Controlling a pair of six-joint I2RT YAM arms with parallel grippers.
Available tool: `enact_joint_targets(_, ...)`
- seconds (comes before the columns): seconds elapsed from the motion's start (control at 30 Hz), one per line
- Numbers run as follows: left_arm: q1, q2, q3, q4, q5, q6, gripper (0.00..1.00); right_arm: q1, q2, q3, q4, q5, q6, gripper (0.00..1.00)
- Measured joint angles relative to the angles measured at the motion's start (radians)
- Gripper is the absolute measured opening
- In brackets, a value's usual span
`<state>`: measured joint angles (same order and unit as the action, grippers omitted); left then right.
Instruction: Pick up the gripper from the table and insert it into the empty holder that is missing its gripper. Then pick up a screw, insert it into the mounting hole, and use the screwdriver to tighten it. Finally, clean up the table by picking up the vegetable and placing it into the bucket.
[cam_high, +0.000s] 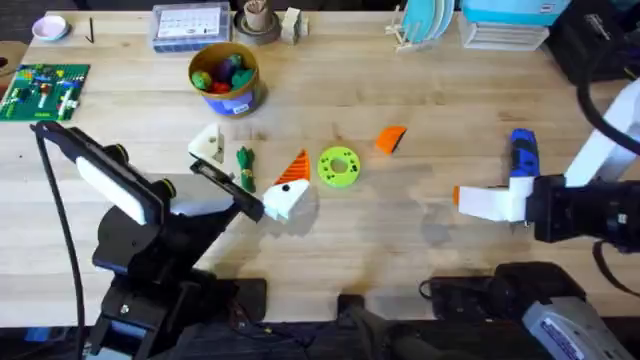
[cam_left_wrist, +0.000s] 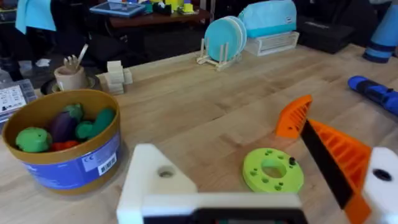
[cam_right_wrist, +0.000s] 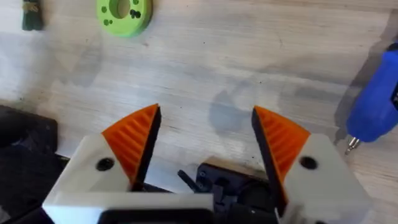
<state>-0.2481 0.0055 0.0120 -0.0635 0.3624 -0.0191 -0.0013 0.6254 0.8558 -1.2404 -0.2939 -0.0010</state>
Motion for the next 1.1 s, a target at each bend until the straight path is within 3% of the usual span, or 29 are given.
enact_joint_targets(0.53, 0.000, 0.000, 0.000, 0.000, 0.024, 0.000, 0.993, 0.000, 0.000, 0.000, 0.000, 0.000, 0.000, 0.924)
enact_joint_targets(1.1, 0.000, 0.000, 0.000, -0.013, 0.461, 0.001, 0.993, 0.000, 0.000, 0.000, 0.000, 0.000, 0.000, 0.924)
